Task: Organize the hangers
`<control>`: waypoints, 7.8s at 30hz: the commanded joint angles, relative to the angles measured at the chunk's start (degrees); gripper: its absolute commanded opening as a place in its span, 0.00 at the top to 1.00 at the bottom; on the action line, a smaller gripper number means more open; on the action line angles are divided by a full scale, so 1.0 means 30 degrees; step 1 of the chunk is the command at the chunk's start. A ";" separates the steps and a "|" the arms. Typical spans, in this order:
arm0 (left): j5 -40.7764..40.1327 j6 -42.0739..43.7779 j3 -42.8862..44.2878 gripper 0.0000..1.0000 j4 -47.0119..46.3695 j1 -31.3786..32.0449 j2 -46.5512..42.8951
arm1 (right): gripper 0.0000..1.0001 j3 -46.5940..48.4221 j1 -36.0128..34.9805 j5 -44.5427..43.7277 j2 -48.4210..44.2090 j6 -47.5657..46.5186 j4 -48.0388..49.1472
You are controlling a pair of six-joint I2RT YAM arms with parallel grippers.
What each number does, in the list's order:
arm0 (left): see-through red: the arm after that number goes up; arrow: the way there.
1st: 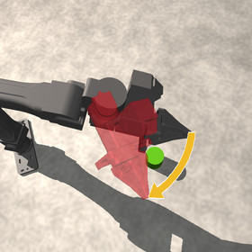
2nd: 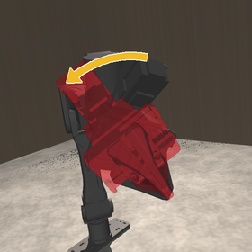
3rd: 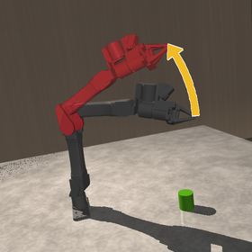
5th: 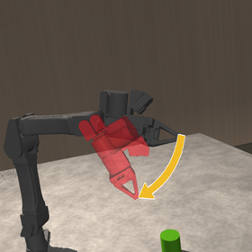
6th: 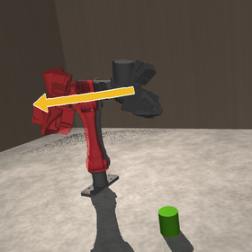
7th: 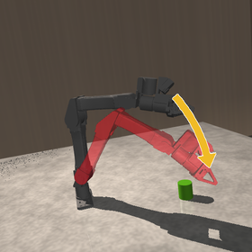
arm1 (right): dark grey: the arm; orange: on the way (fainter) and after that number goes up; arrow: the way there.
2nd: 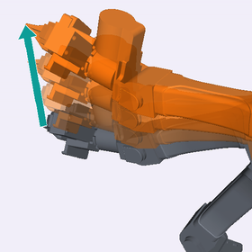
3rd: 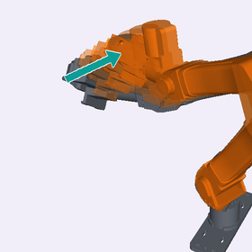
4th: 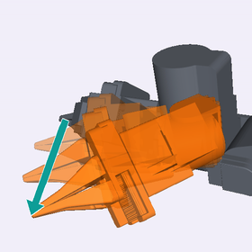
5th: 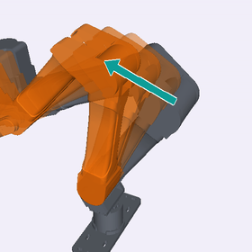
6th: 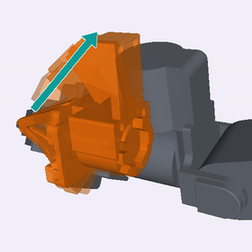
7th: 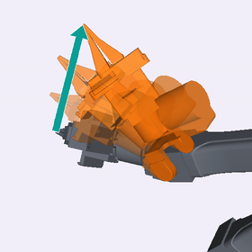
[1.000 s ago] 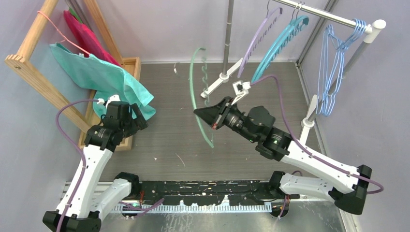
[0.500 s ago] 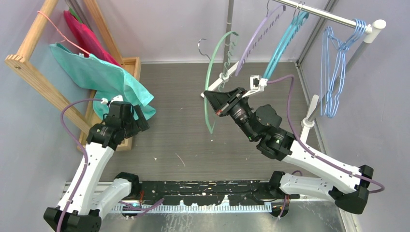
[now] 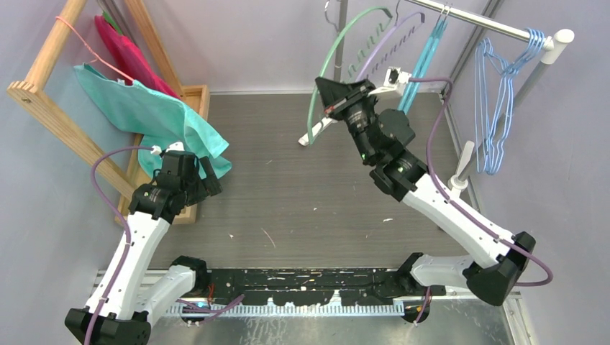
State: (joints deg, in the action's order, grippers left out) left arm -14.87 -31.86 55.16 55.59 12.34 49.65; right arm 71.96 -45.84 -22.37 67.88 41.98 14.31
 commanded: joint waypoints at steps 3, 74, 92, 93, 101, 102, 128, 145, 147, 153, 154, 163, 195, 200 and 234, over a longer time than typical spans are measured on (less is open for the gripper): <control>-0.0012 0.0639 0.0051 0.02 -0.0050 -0.0103 -0.0139 | 0.99 0.2658 0.2251 0.1786 0.1566 0.2189 0.2850; 0.1149 -0.1183 -0.3174 0.02 -0.2506 0.0012 0.1893 | 0.00 -0.8997 -0.3420 -0.0002 -0.0215 -0.8509 -0.4800; 0.0627 -0.0895 -0.3485 0.02 -0.2719 0.0200 0.2233 | 0.00 -0.9457 -0.3438 0.0409 0.1630 -0.8518 -0.4820; 0.0595 -0.0895 -0.3500 0.02 -0.2712 0.0217 0.2263 | 0.00 -0.9585 -0.3439 0.0306 0.1544 -0.8459 -0.4779; 0.0681 -0.0782 -0.3682 0.02 -0.2725 0.0198 0.2270 | 0.00 -1.0154 -0.3402 -0.0145 0.1430 -0.8108 -0.4769; 0.0681 -0.0738 -0.3679 0.02 -0.2726 0.0213 0.2264 | 0.00 -1.0207 -0.3409 -0.0092 0.1402 -0.8089 -0.4747; 0.0710 -0.0163 -0.3883 0.02 -0.3790 0.0217 0.2307 | 0.00 -1.1012 -0.2746 0.1034 0.1476 -0.7979 -0.4141; 0.0594 -0.0017 -0.3861 0.02 -0.3909 0.0209 0.2514 | 0.00 -1.1255 -0.1953 0.2040 0.1507 -0.7840 -0.4121; 0.0593 -0.0016 -0.3901 0.02 -0.3952 0.0211 0.2522 | 0.00 -1.1288 -0.1876 0.2169 0.1592 -0.7811 -0.4069; 0.0536 -0.0003 -0.3927 0.02 -0.3959 0.0209 0.2466 | 0.00 -1.1380 -0.1737 0.2351 0.1751 -0.7726 -0.3923; 0.0556 0.0000 -0.3915 0.02 -0.3962 0.0207 0.2450 | 0.00 -1.1382 -0.1718 0.2358 0.1750 -0.7730 -0.3886; 0.0475 -0.0016 -0.3927 0.02 -0.3875 0.0196 0.2400 | 0.00 -1.1570 -0.1648 0.2447 0.1708 -0.7579 -0.3726; 0.0366 -0.0107 -0.3927 0.02 -0.3776 0.0212 0.2168 | 0.00 -1.1839 -0.1564 0.2535 0.1632 -0.7546 -0.3590; 0.0271 -0.0162 -0.3913 0.02 -0.3794 0.0208 0.2125 | 0.00 -1.1874 -0.1537 0.2535 0.1632 -0.7517 -0.3541; 0.0131 -0.0928 -0.4298 0.02 -0.4275 0.0197 0.0428 | 0.00 -1.1849 -0.1447 0.2623 0.1596 -0.7518 -0.3512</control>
State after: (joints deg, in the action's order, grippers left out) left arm -13.30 -33.87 41.87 45.17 12.75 52.23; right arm 36.07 -50.46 -14.57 73.25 18.85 0.86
